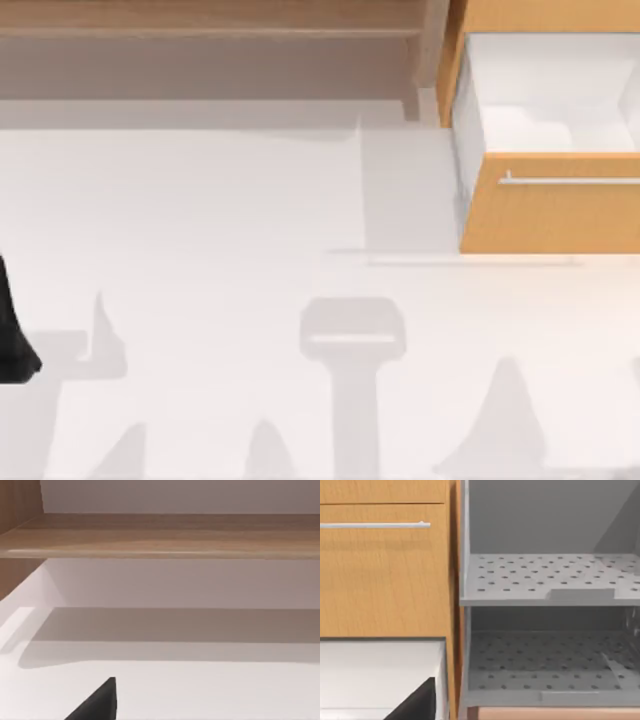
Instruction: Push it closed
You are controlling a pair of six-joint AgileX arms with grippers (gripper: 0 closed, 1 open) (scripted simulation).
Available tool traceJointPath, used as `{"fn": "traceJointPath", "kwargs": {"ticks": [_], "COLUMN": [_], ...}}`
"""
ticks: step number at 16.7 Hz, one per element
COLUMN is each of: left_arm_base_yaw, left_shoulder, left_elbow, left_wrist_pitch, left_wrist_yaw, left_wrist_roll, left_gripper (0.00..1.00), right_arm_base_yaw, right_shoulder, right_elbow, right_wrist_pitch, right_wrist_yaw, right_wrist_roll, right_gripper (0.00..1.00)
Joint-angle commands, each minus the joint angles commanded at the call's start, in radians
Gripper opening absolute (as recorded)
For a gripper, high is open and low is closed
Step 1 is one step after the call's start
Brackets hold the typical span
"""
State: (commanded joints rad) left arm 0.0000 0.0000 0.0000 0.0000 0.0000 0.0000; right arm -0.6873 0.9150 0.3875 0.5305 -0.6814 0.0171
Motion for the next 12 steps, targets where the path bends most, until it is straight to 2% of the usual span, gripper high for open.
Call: {"fn": "traceJointPath", "kwargs": {"ticks": [3,8,12], "left_arm_base_yaw": [0.000,0.000,0.000], "left_shoulder": [0.000,0.000,0.000], "left_elbow": [0.000,0.000,0.000], "left_wrist_pitch": [0.000,0.000,0.000], "left_wrist_yaw": [0.000,0.000,0.000], "left_wrist_roll": [0.000,0.000,0.000], "left_gripper": [1.00,1.00,1.00], "right_arm_base_yaw": [-0.059,-0.059,0.016], "right_shoulder": [0.070,0.070,0.143], "right_elbow": [0.033,0.030,0.002], "right_wrist_pitch": [0.045,0.046,0.132], "right_wrist_yaw": [-0.058,-0.058,0.025], "right_wrist_roll": [0.001,0.000,-0.099], "right_gripper": [1.00,1.00,1.00]}}
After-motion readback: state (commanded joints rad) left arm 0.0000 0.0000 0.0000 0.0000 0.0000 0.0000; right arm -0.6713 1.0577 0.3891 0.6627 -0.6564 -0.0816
